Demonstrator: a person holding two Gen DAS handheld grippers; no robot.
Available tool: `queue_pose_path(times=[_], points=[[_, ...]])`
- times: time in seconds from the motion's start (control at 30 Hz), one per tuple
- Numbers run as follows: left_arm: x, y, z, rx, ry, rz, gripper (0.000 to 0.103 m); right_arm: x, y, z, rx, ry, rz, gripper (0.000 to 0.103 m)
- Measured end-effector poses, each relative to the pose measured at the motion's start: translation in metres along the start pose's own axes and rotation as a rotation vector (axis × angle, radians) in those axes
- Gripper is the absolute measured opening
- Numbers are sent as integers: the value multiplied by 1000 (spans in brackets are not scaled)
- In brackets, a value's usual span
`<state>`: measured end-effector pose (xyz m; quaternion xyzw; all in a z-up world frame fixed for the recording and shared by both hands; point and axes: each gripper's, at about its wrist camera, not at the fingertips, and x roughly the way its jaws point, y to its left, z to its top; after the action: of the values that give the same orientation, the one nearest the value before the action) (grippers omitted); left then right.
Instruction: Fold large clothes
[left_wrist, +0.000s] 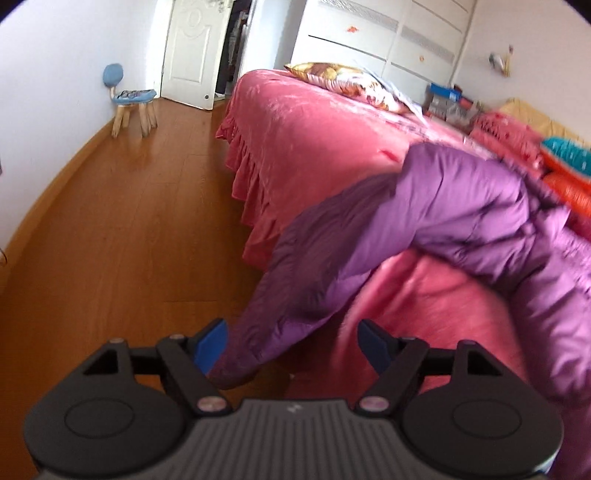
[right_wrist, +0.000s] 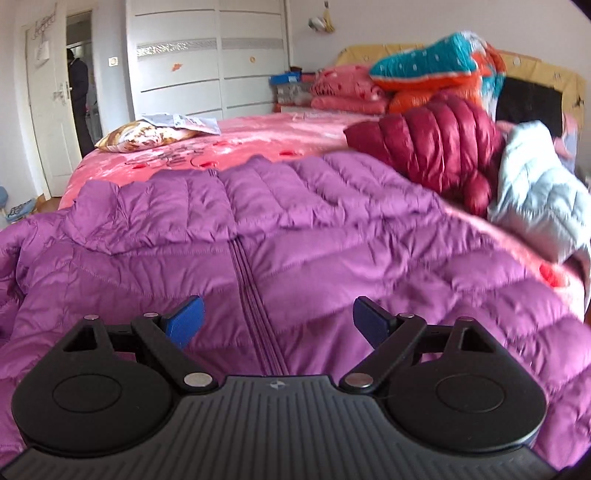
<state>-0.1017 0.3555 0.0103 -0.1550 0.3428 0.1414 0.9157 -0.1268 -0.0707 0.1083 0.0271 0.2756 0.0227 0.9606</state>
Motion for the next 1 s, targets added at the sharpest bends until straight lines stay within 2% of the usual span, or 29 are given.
queue_pose_path(times=[0.13,0.23,0.33,0.4,0.43,0.5,0.6,0.77,1.0], points=[[17,-13,3,98,-8,35,77,0,3,-8,-12,13,13,103],[29,-19,5,135,0,46,66,6,5,-15,-15,25,17,103],[40,-19,8,117,8,53,57,8,5,-17,-20,30,23,103],[44,-17,10,102,11,53,42,9,5,-20,-20,31,27,103],[46,-16,11,95,12,49,39,9,4,-21,-19,31,30,103],[47,-14,13,94,20,43,20,9,3,-22,-16,31,37,103],[45,-17,17,127,51,74,8,9,-1,-21,-8,32,50,103],[24,-18,32,114,75,30,4,9,-5,-19,16,40,73,103],[-25,-2,59,70,101,-142,4,12,-18,-22,55,38,116,103]])
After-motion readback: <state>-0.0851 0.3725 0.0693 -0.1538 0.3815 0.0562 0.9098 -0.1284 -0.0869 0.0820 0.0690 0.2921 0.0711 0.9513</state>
